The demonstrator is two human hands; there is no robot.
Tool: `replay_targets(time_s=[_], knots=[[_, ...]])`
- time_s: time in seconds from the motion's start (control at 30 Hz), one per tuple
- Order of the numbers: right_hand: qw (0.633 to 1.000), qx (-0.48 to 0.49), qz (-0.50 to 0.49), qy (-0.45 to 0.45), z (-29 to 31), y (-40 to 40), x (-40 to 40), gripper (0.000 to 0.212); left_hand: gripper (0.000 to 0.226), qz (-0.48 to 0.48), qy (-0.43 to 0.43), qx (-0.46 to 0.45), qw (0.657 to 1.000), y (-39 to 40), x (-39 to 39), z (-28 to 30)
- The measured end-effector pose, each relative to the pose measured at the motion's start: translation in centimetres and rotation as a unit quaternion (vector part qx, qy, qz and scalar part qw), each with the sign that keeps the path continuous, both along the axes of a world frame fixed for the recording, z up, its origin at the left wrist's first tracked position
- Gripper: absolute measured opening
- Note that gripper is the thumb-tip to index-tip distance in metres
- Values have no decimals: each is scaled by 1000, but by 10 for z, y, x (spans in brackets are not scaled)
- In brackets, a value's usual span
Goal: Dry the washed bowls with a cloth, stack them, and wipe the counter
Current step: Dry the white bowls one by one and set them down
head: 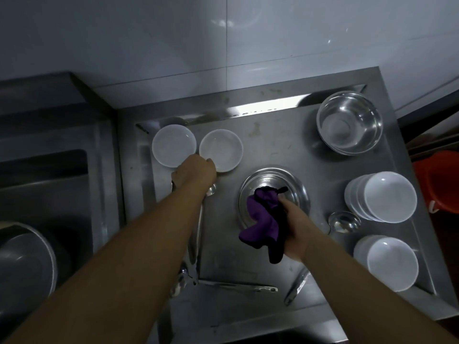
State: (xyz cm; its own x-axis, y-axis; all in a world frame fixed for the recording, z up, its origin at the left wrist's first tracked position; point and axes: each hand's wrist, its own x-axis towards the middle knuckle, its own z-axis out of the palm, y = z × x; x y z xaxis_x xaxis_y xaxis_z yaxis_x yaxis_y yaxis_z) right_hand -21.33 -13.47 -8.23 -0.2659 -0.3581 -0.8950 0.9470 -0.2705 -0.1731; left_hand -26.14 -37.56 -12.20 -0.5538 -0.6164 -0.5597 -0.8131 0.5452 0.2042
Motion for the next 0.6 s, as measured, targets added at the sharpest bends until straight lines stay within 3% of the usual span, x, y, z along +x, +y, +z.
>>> replay_targets(time_s=[0.2,0.4,0.6], knots=[[999,26,-30,-17,-6,11,18,43,29,69,18,42,997,-1,-1,4],[997,64,-50,12,12,19,27,37,27,50,89,60,993,2,5,29],[990,56,-73,108,55,25,27,37,30,102,189,140,967,9,37,71]])
